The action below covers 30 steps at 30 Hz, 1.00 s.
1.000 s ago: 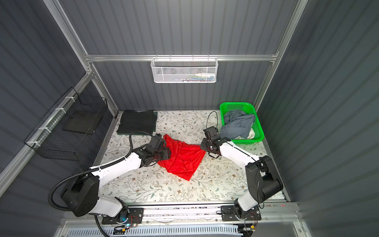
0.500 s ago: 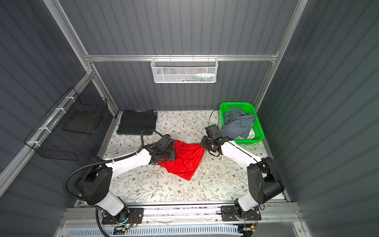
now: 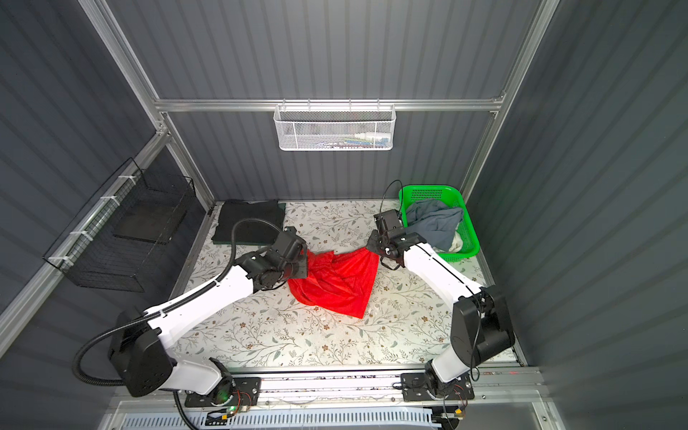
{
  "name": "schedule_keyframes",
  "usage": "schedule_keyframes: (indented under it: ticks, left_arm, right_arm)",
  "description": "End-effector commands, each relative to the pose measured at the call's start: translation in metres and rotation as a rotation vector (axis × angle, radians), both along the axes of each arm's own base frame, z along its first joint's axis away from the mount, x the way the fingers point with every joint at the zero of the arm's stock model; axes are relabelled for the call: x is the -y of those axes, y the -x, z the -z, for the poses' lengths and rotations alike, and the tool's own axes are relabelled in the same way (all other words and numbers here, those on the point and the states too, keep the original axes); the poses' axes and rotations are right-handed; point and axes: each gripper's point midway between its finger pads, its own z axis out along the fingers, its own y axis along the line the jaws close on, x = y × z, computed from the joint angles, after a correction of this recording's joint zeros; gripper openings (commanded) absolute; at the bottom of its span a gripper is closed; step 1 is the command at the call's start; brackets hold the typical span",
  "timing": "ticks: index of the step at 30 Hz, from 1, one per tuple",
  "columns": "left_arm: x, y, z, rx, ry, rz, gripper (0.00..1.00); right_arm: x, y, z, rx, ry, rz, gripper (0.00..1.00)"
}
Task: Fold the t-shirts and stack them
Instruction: 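Lift the red t-shirt with both grippers and stretch it apart, then lay the stretched red t-shirt flat by pulling both grippers toward the robot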
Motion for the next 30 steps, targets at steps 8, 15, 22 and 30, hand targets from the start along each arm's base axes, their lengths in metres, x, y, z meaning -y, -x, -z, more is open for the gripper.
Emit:
schedule_keyframes:
  ticks: [8, 15, 22, 30]
  left_arm:
    - [-0.077, -0.050, -0.073, 0.149, -0.063, -0.134, 0.00]
    - [-0.062, -0.093, -0.190, 0.363, -0.036, -0.116, 0.00]
    - [-0.088, -0.043, -0.217, 0.456, 0.058, -0.144, 0.00]
    - [-0.117, 0.018, -0.079, 0.172, 0.074, -0.247, 0.00]
  right_arm:
    - [0.043, -0.093, -0.046, 0.086, 0.070, 0.034, 0.00]
    - [0.078, -0.126, -0.131, 0.245, 0.101, 0.069, 0.00]
    - [0.101, -0.063, -0.164, 0.339, 0.120, 0.091, 0.00]
    - [0.105, 0.072, -0.044, 0.222, -0.009, 0.182, 0.00]
